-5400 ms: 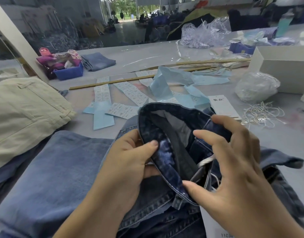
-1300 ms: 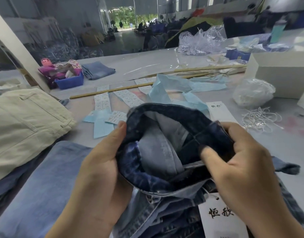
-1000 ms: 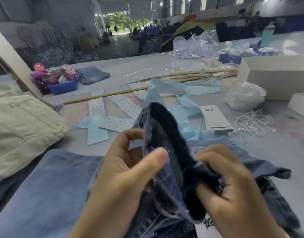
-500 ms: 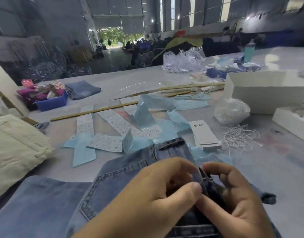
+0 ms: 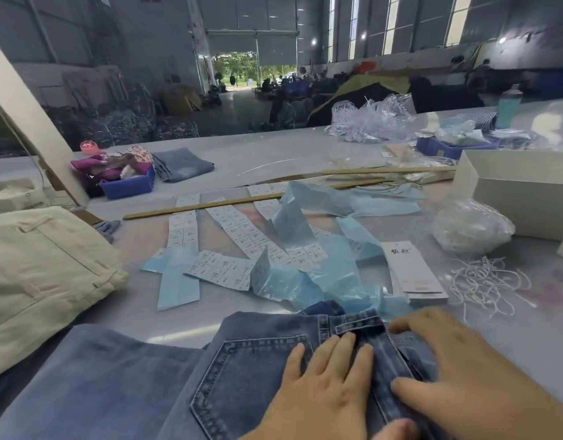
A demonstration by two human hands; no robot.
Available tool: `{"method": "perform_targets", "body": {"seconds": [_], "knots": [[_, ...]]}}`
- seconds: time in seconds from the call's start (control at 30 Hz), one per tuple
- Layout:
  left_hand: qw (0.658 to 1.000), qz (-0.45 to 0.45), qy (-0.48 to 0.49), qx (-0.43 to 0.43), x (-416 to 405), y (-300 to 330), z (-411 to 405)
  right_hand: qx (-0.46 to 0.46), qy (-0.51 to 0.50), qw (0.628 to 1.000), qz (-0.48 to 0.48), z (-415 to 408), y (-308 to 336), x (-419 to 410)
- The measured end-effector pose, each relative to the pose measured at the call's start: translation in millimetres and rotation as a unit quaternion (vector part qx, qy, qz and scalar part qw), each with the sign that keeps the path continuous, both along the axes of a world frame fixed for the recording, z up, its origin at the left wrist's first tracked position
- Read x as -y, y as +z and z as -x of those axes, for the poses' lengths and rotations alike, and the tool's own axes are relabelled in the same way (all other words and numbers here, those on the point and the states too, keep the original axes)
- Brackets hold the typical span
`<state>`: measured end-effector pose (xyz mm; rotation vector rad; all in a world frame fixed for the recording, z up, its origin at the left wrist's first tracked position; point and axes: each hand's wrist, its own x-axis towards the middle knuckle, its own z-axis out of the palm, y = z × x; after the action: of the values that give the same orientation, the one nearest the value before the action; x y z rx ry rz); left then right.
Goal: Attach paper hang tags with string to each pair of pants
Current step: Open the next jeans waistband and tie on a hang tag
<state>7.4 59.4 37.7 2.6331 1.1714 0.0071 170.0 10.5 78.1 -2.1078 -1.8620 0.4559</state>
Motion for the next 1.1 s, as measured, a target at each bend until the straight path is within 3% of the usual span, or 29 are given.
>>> {"method": "perform_targets", "body": {"seconds": [0.07,0.33,0.4,0.47,0.5,0.53,0.6,0.67,0.73,0.8,0.9,1.1], "knots": [[0.997,0.066,-0.034,-0.018,-13.9,12.4,-1.2,0.013,0.001,1.0,-0.018,2.8,17.3,-9.1],[0.989,0.133,-0.054,0.022,-49.8,29.8,-17.9,-0.05,0.054,0.996,-0.053,46.0,61.4,-102.0],[0.964,0.257,-0.052,0.047,-78.6,44.4,-2.5,-0.059,0.058,0.996,-0.025,57.0,57.0,-132.9],[0.913,0.394,0.005,0.109,-115.4,55.1,15.2,-0.06,0.049,0.997,-0.003,64.9,47.7,-164.7],[0.905,0.398,0.061,0.133,-135.0,55.0,22.2,-0.065,0.039,0.997,0.002,68.0,41.2,-180.2],[0.92,0.348,0.118,0.136,-154.9,53.5,27.1,-0.078,0.027,0.997,0.003,70.9,34.1,-194.6],[0.955,0.156,0.231,0.1,-191.0,40.0,33.3,-0.11,0.005,0.994,0.005,75.3,12.6,-217.3],[0.937,0.057,0.322,0.121,-212.4,16.6,37.5,-0.136,-0.014,0.99,0.028,75.5,-17.2,-228.4],[0.904,0.049,0.386,0.177,-220.4,-14.4,40.3,-0.147,-0.026,0.986,0.072,67.7,-47.8,-230.5],[0.893,0.074,0.397,0.199,-222.8,-48.9,40.9,-0.168,-0.04,0.979,0.106,54.6,-69.5,-232.5],[0.907,0.138,0.358,0.173,-228.3,-81.4,38.6,-0.196,-0.046,0.975,0.097,41.9,-82.5,-240.6],[0.927,0.115,0.333,0.13,-231.4,-90.3,39.1,-0.208,-0.031,0.966,0.148,48.4,-95.0,-246.2]]}}
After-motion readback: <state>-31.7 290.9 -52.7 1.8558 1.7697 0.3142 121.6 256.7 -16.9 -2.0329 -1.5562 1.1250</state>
